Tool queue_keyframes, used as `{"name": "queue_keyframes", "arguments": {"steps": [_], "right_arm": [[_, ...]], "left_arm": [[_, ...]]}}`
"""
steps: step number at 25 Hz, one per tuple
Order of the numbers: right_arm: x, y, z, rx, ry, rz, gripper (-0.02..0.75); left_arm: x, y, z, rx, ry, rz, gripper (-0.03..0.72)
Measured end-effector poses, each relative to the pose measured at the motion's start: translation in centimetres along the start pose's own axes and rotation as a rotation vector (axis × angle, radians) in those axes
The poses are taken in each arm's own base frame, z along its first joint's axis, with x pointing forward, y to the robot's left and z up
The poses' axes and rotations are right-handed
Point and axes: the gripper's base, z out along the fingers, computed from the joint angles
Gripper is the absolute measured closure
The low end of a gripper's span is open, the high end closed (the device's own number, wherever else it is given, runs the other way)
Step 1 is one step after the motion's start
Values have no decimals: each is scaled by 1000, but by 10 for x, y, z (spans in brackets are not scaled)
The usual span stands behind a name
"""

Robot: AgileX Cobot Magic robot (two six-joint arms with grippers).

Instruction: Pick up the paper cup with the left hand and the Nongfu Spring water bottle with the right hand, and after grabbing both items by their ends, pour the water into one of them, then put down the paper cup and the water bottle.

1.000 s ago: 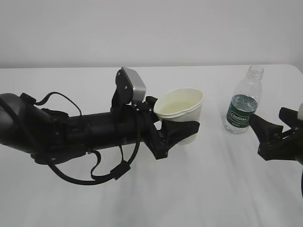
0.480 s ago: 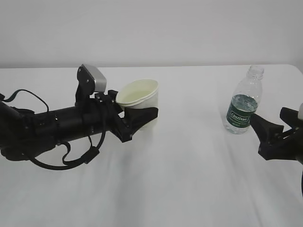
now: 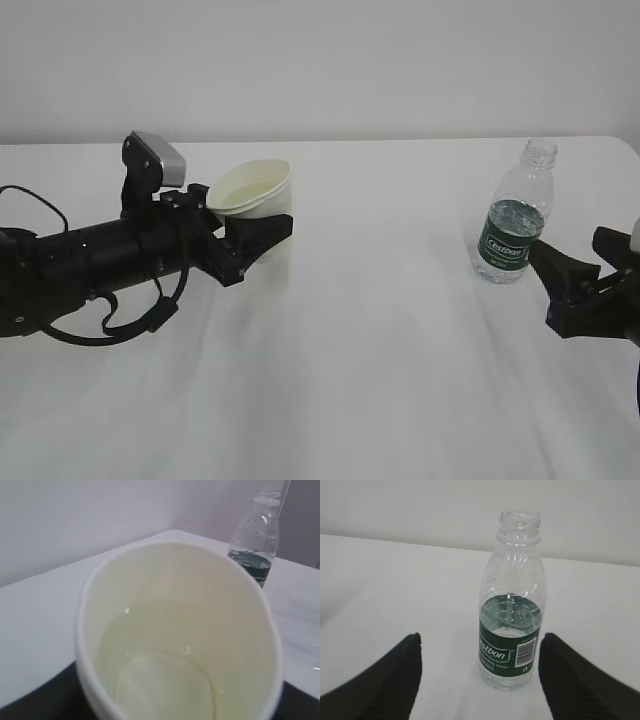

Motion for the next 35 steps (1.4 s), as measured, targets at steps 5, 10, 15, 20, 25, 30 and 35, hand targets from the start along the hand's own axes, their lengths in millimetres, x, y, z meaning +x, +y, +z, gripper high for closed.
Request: {"name": "queue_keyframes", "arguments": {"steps": [5,10,15,20,25,30,35], "right_arm": [[0,0,0,2,0,1,184],[0,0,0,2,0,1,184],[0,0,0,2,0,1,184],[0,0,0,2,0,1,184],[0,0,0,2,0,1,184],[0,0,0,2,0,1,184],[0,0,0,2,0,1,184]], "left_arm": [[11,9,-16,-85,24,-4,220],[13,21,-25,-183,14,-16,220],[16,27,-31,-291,7,-28,220],[15,34,-34,-368,-6,-25,220],[14,44,-39,-493,-31,-45,220],[16,52,-43,-586,-39,-63,220],[32,55,-43,-615,-2,-89,220]]}}
